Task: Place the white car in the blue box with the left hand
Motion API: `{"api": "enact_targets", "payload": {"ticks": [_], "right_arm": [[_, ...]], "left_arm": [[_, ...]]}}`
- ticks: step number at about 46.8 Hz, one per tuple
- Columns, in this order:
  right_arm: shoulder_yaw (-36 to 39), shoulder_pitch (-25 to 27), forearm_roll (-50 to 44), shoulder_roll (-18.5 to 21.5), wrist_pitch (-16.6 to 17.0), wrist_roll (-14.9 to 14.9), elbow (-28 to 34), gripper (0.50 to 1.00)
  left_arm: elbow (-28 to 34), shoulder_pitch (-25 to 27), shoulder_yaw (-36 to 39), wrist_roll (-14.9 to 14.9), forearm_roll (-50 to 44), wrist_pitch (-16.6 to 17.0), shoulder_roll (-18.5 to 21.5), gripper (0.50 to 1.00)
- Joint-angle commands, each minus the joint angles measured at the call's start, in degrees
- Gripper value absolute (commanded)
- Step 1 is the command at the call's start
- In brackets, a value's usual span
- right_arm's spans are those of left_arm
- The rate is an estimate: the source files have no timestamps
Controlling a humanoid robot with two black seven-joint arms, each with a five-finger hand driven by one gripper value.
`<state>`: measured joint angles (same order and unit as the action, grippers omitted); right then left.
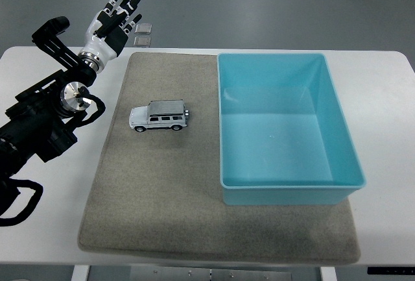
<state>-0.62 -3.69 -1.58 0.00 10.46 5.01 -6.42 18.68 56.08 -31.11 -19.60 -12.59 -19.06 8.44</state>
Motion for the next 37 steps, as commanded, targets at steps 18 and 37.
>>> {"api": "enact_targets", "payload": {"ticks": [18,37], "right_arm": [[0.0,0.0,0.0,0.0,0.0,0.0,0.0,0.936],[0.0,0.0,0.0,0.0,0.0,0.0,0.0,0.936]], "left_arm": [[0.0,0.6,0.0,0.0,-0.1,0.1,0.1,0.999],[0.0,1.7,0.0,0.0,0.1,0.1,0.2,0.999]]}}
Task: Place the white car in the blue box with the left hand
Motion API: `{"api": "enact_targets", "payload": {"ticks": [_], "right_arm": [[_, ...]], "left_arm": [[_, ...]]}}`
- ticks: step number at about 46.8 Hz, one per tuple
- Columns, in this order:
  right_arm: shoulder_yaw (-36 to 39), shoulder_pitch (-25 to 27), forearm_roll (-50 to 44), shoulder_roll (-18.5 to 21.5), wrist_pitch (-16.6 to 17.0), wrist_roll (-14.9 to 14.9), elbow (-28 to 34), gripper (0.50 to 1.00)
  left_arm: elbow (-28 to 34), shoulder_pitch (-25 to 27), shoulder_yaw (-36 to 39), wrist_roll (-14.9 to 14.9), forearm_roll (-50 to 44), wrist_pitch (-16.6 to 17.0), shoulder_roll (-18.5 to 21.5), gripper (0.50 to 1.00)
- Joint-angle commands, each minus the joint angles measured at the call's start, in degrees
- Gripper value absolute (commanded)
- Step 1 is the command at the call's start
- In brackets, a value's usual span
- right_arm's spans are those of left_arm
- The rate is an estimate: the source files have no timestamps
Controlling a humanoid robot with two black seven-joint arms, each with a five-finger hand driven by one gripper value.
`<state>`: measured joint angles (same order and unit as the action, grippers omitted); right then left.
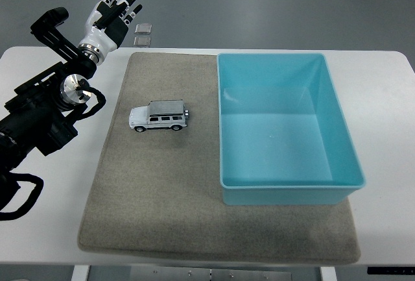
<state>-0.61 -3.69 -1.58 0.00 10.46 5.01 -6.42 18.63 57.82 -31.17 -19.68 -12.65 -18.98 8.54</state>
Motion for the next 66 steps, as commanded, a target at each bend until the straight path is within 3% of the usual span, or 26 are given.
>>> {"api": "enact_targets", "payload": {"ticks": [1,23,30,40,45,53,66], "right_arm": [[0.0,0.0,0.0,0.0,0.0,0.0,0.0,0.936],[0.0,0.0,0.0,0.0,0.0,0.0,0.0,0.936],[0.0,0.0,0.0,0.0,0.0,0.0,0.0,0.936],[0.0,0.0,0.0,0.0,0.0,0.0,0.0,0.936],[0.0,0.0,0.0,0.0,0.0,0.0,0.0,0.936],[0.0,0.0,0.0,0.0,0.0,0.0,0.0,0.936],[0.0,0.0,0.0,0.0,0.0,0.0,0.0,0.936]], "left_arm": [[0.0,-0.1,0.1,0.0,0.4,0.0,0.1,0.999],[0.4,0.0,1.1,0.1,2.3,1.1,0.8,0.999],[4.5,0.1,1.1,0.1,9.8,4.8,1.6,0.999],[13.8,0.4,1.1,0.2,20.8,14.1,5.2,0.996],[17.7,0.6,1.8,0.4,23.8,16.2,6.4,0.996],[22.8,4.7,13.8,0.6,24.1,17.9,10.1,0.996],[24.8,13.2,30.4,0.6,26.7,17.0,15.5,0.999]]}}
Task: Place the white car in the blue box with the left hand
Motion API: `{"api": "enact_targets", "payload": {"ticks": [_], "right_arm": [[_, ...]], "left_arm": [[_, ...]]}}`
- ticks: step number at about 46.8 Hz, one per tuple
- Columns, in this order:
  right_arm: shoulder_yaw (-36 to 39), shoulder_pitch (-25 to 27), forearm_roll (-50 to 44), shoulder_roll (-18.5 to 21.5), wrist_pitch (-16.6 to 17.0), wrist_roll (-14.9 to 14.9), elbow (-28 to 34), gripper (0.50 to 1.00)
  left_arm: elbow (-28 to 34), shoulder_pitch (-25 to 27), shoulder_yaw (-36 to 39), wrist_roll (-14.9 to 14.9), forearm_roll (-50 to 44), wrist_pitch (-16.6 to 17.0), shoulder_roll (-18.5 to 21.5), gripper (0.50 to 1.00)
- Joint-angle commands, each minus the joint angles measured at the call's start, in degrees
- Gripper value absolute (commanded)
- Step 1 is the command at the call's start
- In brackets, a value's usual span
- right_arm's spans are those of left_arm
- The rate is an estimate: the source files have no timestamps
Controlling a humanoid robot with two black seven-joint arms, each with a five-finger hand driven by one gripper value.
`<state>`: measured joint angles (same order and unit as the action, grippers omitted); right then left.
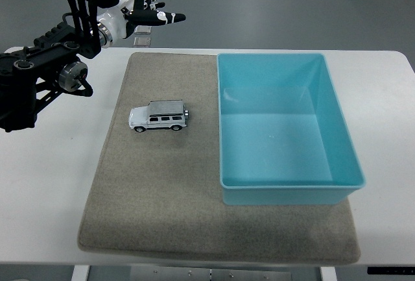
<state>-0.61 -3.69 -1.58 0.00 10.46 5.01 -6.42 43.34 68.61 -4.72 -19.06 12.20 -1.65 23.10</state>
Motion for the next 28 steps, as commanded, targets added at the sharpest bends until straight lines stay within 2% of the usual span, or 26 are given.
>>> {"api": "enact_targets", "payload": {"ticks": [1,5,15,22,28], "right_arm": [[0.0,0.0,0.0,0.0,0.0,0.0,0.0,0.936],[0.0,0.0,0.0,0.0,0.0,0.0,0.0,0.936],[0.0,0.0,0.0,0.0,0.0,0.0,0.0,0.936],[0.0,0.0,0.0,0.0,0.0,0.0,0.0,0.936],[0.0,0.0,0.0,0.0,0.0,0.0,0.0,0.936]], "left_arm": [[0.2,2.9,5.0,0.0,2.6,-0.5,1.2,0.999],[1.2,3.7,7.3,0.0,6.6,-2.1,2.1,0.996],[4.7,5.7,11.2,0.3,21.4,-9.2,5.9,0.999],[5.3,7.5,11.7,0.2,32.3,-15.8,9.0,0.996],[9.2,10.5,11.4,0.2,40.1,-20.8,12.8,0.996]]}}
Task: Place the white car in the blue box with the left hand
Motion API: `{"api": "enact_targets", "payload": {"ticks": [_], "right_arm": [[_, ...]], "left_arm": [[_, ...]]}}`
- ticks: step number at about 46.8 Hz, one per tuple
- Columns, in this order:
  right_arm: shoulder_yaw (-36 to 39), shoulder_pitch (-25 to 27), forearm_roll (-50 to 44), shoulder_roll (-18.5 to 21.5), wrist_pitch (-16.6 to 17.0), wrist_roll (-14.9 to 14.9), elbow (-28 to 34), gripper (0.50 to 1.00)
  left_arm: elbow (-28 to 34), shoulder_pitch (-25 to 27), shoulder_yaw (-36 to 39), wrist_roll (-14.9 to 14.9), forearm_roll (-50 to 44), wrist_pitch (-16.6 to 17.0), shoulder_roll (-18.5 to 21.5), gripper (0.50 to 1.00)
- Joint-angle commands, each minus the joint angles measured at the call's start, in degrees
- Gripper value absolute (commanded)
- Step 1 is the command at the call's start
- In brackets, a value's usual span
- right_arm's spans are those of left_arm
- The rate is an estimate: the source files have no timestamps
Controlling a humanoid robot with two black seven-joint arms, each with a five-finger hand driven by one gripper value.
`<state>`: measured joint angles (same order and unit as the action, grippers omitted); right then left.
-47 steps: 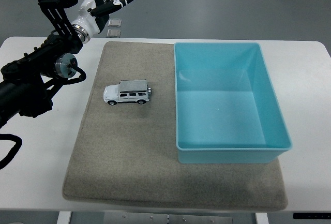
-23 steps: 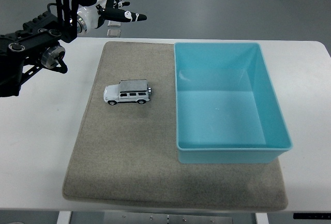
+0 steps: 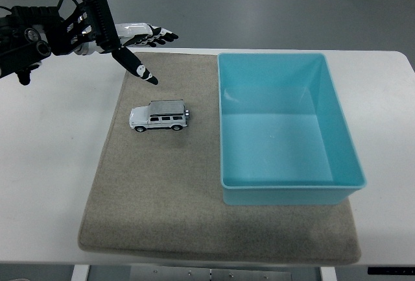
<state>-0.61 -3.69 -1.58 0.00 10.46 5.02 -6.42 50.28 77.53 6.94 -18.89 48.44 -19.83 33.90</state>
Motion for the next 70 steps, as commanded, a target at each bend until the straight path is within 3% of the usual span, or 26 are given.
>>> {"api": "enact_targets", "payload": {"ticks": [1,13,20,32,41,55,65,70], "right_arm": [[0.0,0.0,0.0,0.0,0.0,0.0,0.0,0.936],[0.0,0.0,0.0,0.0,0.0,0.0,0.0,0.936],[0.0,0.0,0.0,0.0,0.0,0.0,0.0,0.936],[0.0,0.0,0.0,0.0,0.0,0.0,0.0,0.936],[0.0,0.0,0.0,0.0,0.0,0.0,0.0,0.936],[0.0,0.0,0.0,0.0,0.0,0.0,0.0,0.936],[0.0,0.0,0.0,0.0,0.0,0.0,0.0,0.936],[0.0,0.0,0.0,0.0,0.0,0.0,0.0,0.936]], "left_arm": [[3.0,1.9,-0.4,0.0,5.1,-3.5,2.5,0.996],[4.8,5.2,-0.6,0.0,10.4,-12.5,3.0,0.996],[4.9,4.6,-0.7,0.2,10.5,-14.4,1.8,0.996],[4.0,3.3,-0.5,1.2,10.6,-14.2,-2.1,0.996],[2.2,1.8,-1.1,8.8,10.2,-13.7,-5.2,0.996],[2.4,0.9,-2.4,10.3,10.5,-13.4,-7.6,0.992],[2.5,0.2,-2.5,16.7,10.7,-12.3,-8.8,0.966],[2.8,0.2,-2.6,18.0,10.4,-11.0,-8.9,0.956]]}}
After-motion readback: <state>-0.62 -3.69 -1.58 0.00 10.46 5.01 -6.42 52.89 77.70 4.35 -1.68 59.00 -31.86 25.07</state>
